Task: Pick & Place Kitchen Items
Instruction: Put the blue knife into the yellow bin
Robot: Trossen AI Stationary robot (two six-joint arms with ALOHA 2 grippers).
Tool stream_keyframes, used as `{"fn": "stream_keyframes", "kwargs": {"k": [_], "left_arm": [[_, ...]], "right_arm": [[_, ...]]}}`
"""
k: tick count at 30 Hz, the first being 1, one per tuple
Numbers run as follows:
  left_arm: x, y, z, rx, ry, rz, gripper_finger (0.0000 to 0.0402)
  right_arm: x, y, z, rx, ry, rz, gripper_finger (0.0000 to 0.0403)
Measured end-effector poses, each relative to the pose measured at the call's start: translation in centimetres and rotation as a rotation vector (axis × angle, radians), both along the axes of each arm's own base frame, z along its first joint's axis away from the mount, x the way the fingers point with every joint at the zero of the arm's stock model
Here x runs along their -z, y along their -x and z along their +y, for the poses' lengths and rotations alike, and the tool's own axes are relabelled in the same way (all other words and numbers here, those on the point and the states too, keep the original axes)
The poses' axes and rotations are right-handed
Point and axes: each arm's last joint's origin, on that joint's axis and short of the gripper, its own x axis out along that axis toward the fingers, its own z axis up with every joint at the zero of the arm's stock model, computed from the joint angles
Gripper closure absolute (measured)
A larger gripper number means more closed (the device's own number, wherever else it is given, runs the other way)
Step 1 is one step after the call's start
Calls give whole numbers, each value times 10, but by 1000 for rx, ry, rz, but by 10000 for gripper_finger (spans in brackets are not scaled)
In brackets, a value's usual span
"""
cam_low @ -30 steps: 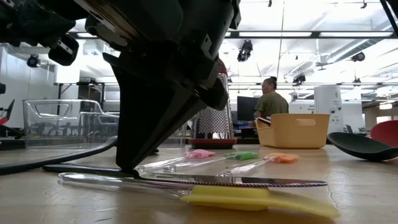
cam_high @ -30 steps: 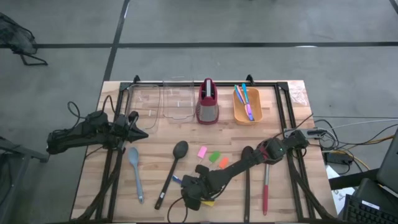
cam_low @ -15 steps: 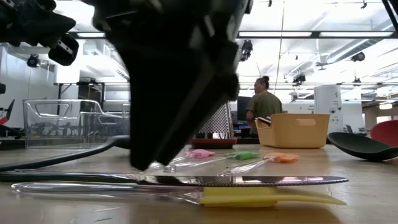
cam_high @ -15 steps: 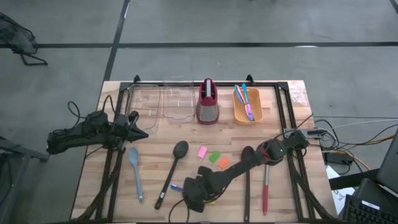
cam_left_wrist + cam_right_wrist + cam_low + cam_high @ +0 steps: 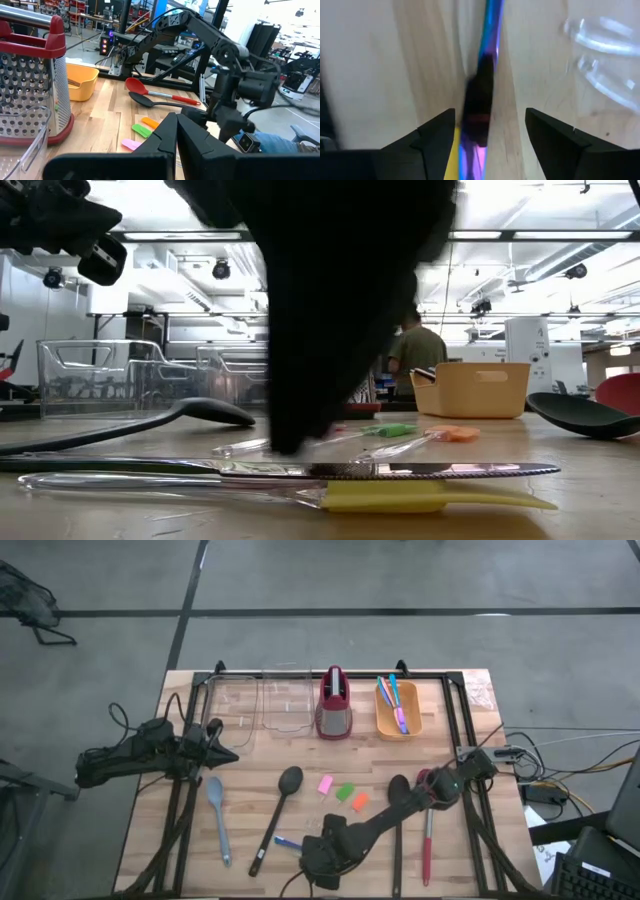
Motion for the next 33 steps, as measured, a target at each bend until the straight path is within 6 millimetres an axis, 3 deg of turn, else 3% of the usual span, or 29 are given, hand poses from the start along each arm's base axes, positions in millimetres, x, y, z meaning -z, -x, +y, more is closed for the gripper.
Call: {"fn": "stream_keyframes", "kwargs": {"k": [11, 20, 29, 33], "left_arm": [[0, 0, 0, 0, 0, 0, 390], [0, 0, 0, 0, 0, -1, 390], [0, 0, 0, 0, 0, -1, 390], [0, 0, 0, 0, 0, -1, 390]], "right_arm": [[13, 2, 0, 1, 3, -2, 156], [20, 5, -2, -9, 15, 3, 221], [21, 5, -2, -23, 22, 2, 318], [22, 4, -2, -40, 31, 1, 325]]}}
